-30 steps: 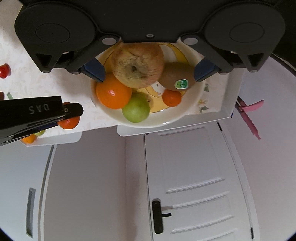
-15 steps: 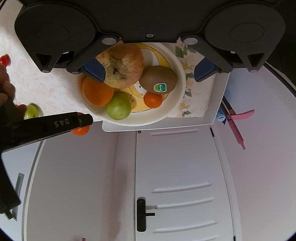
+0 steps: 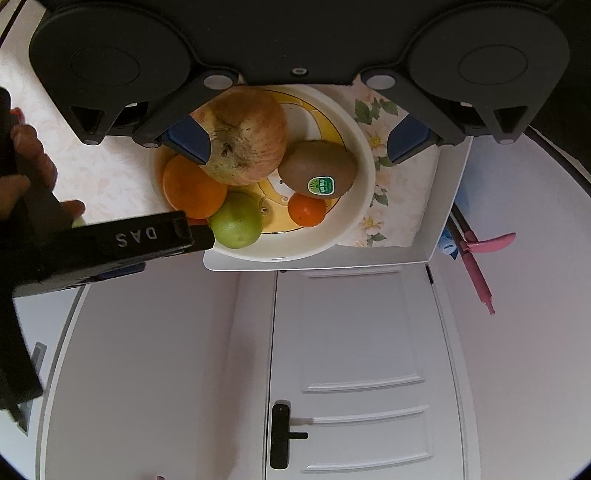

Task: Organize fruits
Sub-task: 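Lower the tangerine into the bowl and open the right gripper, then move both tools back to the loose fruits and grasp the red tomato with the left gripper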

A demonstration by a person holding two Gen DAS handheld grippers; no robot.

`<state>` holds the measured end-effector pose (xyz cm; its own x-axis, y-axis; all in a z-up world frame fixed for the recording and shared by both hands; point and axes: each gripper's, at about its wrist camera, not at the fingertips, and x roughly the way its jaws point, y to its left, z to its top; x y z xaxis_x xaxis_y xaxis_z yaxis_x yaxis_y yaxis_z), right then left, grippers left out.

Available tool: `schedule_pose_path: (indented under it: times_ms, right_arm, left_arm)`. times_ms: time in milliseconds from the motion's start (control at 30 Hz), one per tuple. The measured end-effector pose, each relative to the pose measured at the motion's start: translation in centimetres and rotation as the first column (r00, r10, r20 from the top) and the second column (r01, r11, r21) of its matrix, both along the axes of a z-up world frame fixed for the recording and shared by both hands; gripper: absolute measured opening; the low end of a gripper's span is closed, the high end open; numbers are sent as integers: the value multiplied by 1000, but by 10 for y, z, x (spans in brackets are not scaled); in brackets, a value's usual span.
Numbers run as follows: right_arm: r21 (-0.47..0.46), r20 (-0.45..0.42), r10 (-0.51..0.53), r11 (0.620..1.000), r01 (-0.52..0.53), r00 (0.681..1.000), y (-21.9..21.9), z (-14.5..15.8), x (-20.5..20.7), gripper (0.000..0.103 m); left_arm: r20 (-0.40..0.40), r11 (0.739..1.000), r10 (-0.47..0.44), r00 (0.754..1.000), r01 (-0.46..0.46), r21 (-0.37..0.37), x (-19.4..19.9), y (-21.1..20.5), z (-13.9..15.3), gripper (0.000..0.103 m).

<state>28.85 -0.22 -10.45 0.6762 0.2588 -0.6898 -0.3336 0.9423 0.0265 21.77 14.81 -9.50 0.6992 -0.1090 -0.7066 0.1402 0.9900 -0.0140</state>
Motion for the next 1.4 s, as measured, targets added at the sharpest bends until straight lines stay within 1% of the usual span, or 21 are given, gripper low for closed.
schedule_pose_path:
  times_ms: [233, 500, 700, 800, 933, 1033, 1133, 1300, 1400]
  right_arm:
    - [24, -9, -39, 999, 39, 999, -10, 13, -22, 103]
    - [44, 11, -131, 990, 131, 991, -39, 47, -59, 103]
    - [59, 18, -219, 974, 218, 976, -78, 68, -88, 103]
    - [52, 32, -259, 965, 257, 965, -99, 74, -101, 103]
    - [43, 45, -288, 957, 286, 957, -135, 80, -118, 103]
    - [37, 52, -292, 956, 290, 955, -164, 81, -127, 103]
    - [27, 53, -280, 960, 278, 959, -195, 80, -133, 103]
    - [2, 50, -218, 976, 219, 975, -245, 77, -134, 102]
    - [-18, 44, -177, 984, 178, 983, -271, 68, -127, 101]
  left_arm:
    - [9, 1000, -18, 1000, 18, -7, -7, -4, 8, 103]
    - [23, 999, -33, 999, 33, -20, -20, -10, 29, 103]
    - [44, 997, -66, 997, 67, -24, -27, -23, 46, 103]
    - [61, 994, -107, 992, 108, -20, -31, -37, 53, 103]
    - [91, 991, -132, 987, 134, -8, -39, -60, 64, 103]
    - [110, 989, -145, 983, 146, -4, -45, -80, 72, 103]
    - [125, 990, -139, 982, 140, 5, -54, -102, 76, 103]
    - [122, 994, -100, 987, 103, -20, -68, -144, 80, 103]
    - [117, 996, -77, 990, 81, -31, -73, -171, 77, 103]
